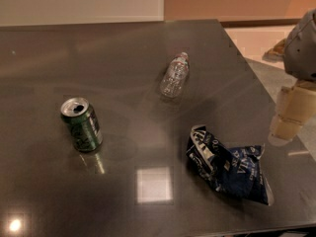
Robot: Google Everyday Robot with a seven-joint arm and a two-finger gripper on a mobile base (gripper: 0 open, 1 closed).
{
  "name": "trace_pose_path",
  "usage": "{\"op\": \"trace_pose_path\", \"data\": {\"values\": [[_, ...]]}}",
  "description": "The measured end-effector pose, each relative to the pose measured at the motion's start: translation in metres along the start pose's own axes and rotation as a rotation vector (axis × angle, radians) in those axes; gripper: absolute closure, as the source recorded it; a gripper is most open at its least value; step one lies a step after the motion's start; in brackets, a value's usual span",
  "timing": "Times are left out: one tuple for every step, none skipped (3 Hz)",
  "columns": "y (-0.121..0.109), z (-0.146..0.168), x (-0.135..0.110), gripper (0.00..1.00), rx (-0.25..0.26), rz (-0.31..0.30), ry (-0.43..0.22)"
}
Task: Move blue chip bag near water bottle
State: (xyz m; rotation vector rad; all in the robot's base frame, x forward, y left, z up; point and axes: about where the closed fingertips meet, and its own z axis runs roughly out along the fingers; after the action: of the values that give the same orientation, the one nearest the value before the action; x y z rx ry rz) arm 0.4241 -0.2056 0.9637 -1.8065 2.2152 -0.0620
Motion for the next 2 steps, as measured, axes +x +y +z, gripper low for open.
{"op": "trace_pose_path", "data": {"values": [[0.031, 0.022, -0.002, 0.00, -0.094, -0.013, -0.007], [0.059, 0.041, -0.009, 0.00, -0.164, -0.008, -0.027]]}}
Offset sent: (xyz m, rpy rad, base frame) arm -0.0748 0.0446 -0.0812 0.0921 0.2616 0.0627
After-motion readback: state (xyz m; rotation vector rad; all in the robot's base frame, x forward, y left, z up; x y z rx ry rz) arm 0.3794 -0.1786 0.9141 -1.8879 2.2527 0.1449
